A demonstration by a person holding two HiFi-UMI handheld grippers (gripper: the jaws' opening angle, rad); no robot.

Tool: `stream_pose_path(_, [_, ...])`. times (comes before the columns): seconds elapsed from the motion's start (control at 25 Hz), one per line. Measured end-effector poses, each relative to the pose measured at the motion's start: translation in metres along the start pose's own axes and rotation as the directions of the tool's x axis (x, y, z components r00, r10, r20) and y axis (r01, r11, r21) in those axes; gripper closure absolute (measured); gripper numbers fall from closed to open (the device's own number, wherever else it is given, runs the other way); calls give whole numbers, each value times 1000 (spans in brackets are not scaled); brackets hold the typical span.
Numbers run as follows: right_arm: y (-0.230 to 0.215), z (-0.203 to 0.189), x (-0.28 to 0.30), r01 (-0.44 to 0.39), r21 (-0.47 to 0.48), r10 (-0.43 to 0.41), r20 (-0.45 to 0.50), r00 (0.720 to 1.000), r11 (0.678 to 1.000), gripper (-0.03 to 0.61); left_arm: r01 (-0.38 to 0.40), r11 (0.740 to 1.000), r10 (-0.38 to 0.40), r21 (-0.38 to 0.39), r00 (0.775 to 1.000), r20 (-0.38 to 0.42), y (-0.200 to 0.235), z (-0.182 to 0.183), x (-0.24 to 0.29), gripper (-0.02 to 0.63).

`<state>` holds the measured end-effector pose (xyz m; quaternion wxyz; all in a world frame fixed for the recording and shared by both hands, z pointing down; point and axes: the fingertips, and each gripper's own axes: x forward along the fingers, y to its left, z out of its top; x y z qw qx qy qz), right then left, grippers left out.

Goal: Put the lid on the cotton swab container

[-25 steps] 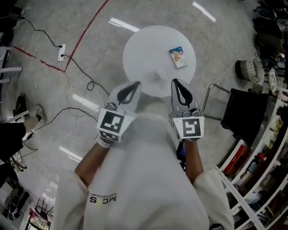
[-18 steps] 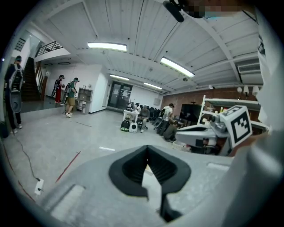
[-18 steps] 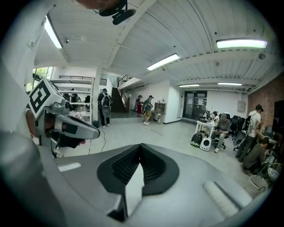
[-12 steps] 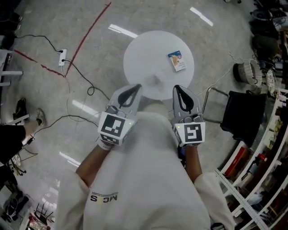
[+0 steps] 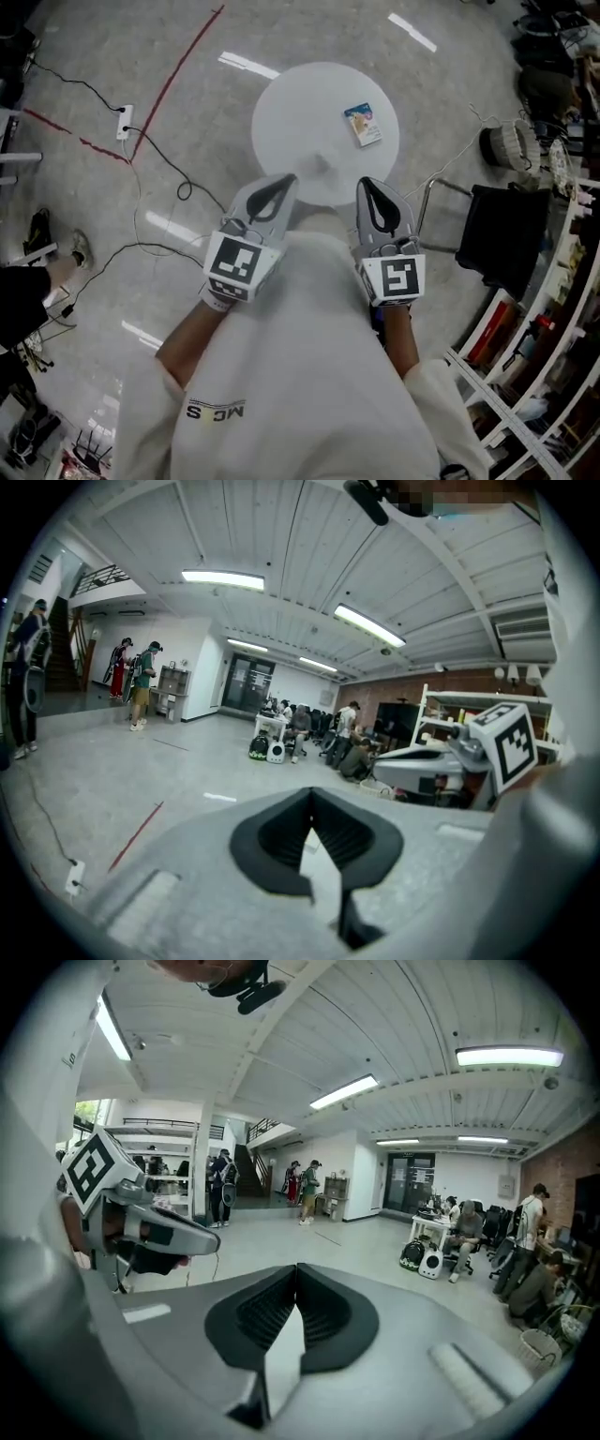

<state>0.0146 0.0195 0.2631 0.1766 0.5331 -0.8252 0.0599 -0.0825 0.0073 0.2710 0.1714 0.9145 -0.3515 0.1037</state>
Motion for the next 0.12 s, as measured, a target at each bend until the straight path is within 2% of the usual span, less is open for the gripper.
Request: stream_pose_path(0.12, [-1, 0, 0, 1, 5, -1, -4, 1000, 1000, 580, 8, 1000, -8, -2, 1000, -2, 0, 1, 2, 614])
